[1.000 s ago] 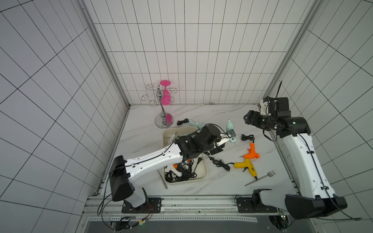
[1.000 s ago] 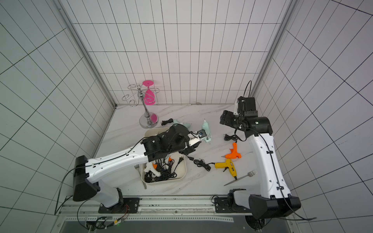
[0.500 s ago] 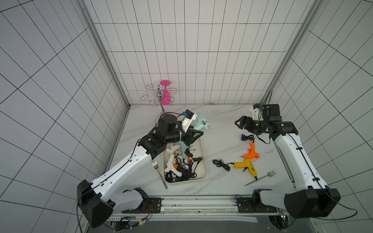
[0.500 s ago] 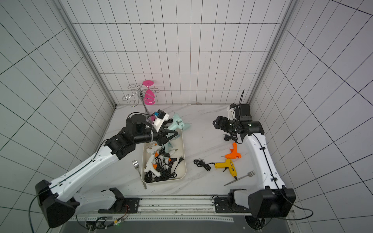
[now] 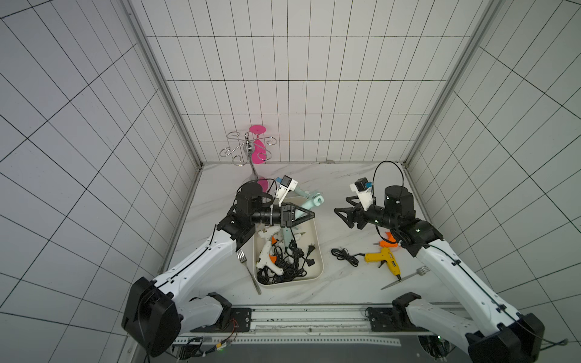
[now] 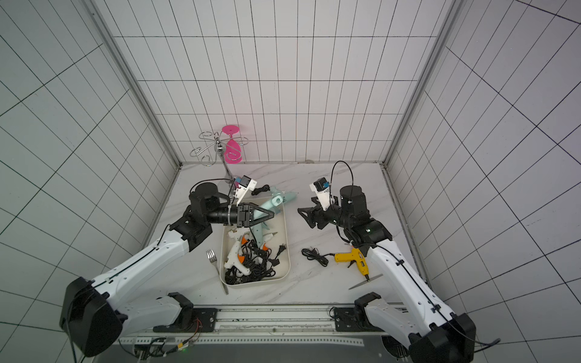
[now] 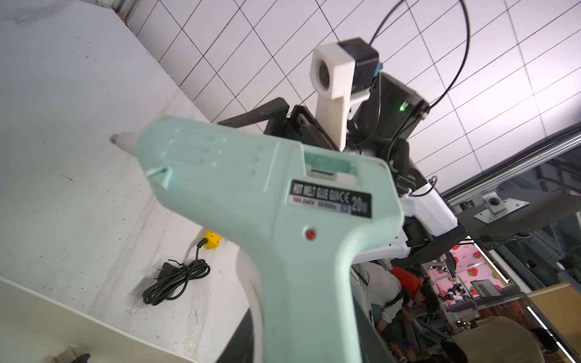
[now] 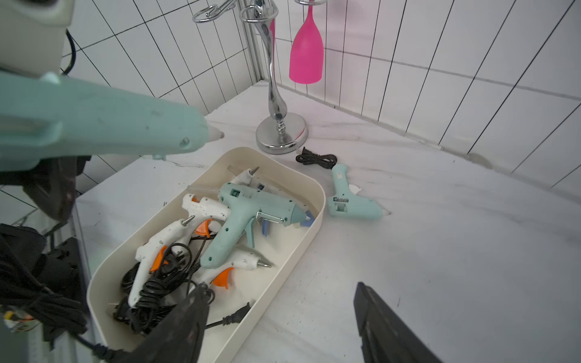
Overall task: Put the hot melt glue gun into the storage box
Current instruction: Pick up the hot melt adhesive gun from the center of the board.
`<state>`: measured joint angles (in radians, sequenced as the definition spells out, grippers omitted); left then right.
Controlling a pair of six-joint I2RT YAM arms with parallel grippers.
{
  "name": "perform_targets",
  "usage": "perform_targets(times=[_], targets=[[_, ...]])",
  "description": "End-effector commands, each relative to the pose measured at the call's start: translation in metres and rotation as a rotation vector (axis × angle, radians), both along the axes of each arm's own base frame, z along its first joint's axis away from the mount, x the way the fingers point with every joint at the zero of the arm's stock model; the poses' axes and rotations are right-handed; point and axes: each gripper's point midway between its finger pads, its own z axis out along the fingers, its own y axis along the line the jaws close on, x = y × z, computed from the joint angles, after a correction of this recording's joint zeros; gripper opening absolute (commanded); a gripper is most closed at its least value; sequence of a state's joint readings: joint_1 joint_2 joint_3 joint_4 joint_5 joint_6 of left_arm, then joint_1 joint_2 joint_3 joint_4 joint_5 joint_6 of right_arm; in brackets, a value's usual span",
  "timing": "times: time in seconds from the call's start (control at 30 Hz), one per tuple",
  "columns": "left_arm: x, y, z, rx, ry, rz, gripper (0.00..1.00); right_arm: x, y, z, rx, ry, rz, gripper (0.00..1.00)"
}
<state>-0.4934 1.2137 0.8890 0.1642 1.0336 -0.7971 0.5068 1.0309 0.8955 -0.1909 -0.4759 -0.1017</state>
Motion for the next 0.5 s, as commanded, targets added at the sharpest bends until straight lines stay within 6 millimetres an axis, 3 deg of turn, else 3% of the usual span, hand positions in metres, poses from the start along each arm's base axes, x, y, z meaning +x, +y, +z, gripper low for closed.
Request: perform_targets(times=[0.0,0.13,0.3,0.37,0.47], targets=[[-0.006,0.007,0.022,-0.106,0.03,-0.049,0.14,0.01,0.012,0.011,-0.034,-0.25,0.035,0.73],[-0.006,0.007,0.031,-0.155,0.063,-0.061,0.14,0.006,0.043,0.007,-0.059,-0.354,0.097,0.71],[-0.009,0.006,0.032,-0.167,0.096,-0.066,0.14,0.003,0.08,0.015,-0.031,-0.485,0.107,0.72],[-0.01,0.006,0.033,-0.169,0.103,-0.071,0.14,0.01,0.088,0.016,-0.037,-0.55,0.051,0.71],[-0.011,0.004,0.029,-0.164,0.119,-0.066,0.14,0.014,0.091,0.037,0.05,-0.625,-0.009,0.72]])
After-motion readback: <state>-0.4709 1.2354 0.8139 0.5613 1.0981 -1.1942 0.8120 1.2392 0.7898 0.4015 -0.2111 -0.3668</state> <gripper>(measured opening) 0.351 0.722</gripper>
